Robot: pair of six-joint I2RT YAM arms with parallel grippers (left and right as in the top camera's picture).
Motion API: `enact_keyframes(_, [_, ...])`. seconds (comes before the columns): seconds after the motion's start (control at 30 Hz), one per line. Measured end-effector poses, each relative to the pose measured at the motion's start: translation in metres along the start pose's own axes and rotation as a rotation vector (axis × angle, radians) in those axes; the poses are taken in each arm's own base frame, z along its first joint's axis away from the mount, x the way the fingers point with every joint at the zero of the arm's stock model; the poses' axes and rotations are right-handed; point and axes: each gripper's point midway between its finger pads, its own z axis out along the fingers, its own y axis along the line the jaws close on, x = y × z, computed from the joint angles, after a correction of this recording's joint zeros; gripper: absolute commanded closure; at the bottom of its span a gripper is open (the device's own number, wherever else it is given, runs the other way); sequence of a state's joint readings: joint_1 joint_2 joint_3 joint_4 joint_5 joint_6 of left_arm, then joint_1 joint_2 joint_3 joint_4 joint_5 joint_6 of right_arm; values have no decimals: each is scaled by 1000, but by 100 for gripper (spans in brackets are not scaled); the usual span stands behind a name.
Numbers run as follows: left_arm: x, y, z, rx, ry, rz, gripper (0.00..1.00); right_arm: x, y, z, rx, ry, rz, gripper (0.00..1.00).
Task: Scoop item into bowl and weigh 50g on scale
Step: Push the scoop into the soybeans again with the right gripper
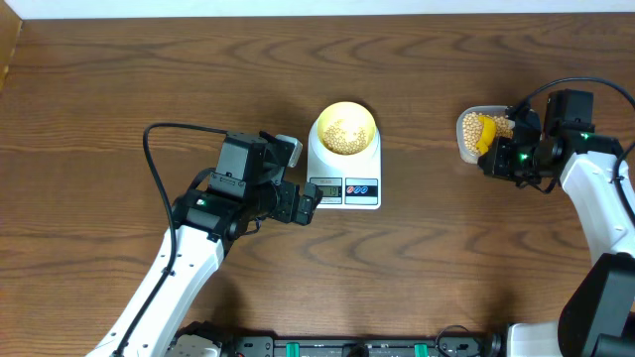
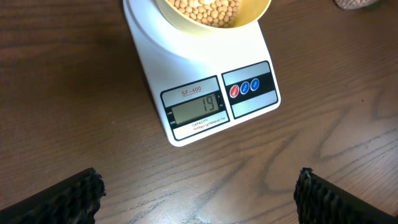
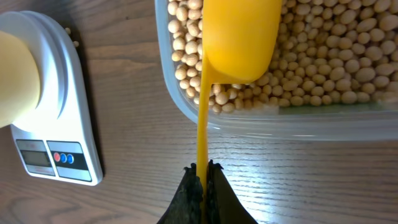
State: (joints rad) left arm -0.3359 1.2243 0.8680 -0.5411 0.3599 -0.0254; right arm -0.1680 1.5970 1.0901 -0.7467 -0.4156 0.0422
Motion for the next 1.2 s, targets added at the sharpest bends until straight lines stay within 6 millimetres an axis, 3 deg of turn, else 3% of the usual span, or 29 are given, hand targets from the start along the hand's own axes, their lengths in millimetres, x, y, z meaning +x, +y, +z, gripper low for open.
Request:
enact_keyframes(0.97, [0,0,0,0,0,0,0,-5,-2,-5,-50,-20,142,99])
enact_keyframes(1.2, [0,0,0,0,0,0,0,-17,-5,-11,-94,-68,186,99])
